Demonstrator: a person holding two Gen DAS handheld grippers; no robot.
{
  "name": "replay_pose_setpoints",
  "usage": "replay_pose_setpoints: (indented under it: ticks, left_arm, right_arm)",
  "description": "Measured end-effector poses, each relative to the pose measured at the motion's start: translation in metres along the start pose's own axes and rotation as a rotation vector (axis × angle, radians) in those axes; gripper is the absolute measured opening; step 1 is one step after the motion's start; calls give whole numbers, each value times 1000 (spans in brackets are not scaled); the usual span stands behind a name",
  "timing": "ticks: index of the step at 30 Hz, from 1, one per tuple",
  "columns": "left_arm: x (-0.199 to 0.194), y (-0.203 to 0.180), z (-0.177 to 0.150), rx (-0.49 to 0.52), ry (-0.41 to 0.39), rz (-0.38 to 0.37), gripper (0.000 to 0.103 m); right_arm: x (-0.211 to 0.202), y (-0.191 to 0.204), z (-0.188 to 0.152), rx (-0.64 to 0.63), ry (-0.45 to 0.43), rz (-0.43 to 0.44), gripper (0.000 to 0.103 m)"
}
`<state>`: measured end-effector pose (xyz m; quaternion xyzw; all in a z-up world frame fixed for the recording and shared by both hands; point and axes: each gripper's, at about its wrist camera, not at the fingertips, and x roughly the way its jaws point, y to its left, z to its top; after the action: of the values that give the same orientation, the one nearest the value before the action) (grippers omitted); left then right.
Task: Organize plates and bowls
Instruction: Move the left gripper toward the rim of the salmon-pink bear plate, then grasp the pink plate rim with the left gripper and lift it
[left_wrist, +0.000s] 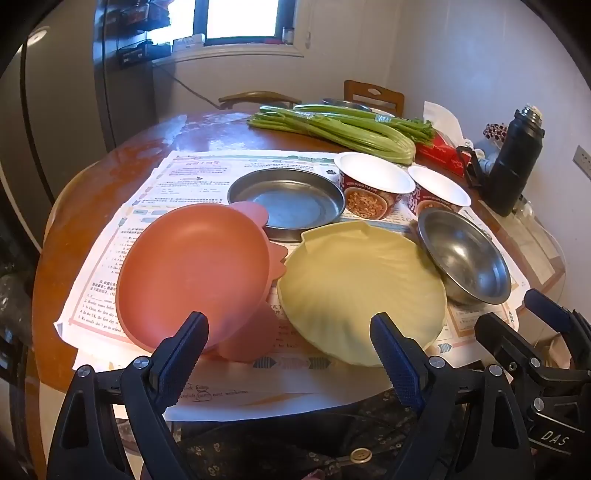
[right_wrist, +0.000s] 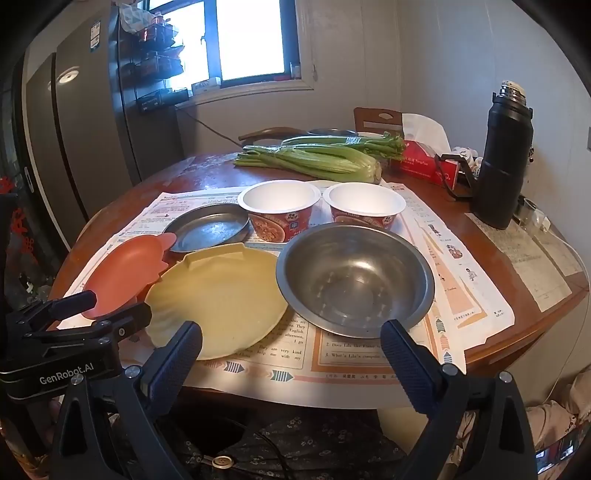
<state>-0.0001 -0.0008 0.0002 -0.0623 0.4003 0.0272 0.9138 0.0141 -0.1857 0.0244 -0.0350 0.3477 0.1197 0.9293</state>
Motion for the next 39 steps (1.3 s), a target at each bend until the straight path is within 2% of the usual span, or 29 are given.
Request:
replay_pose_setpoints:
  ticks: [8,26,32,33,39]
  left_arm:
    - [2,-7,4,4,-3,0,90]
    - [-4,13,-1,-26,-28,12,90]
    - [-8,26,0,-44,-57,28,90]
    - [-12,28,0,-23,-108,51,90]
    - [-27,60,6,-107,-135,82,90]
  right_arm:
    - [-1,1,0,-5,-6,1,97]
    - [0,9,2,-38,-13,7,97]
    - [0,22,12,-79,-29,27,96]
    - [0,24,16,-87,-34,36,96]
    - [3,41,33,-124,-43,92,96]
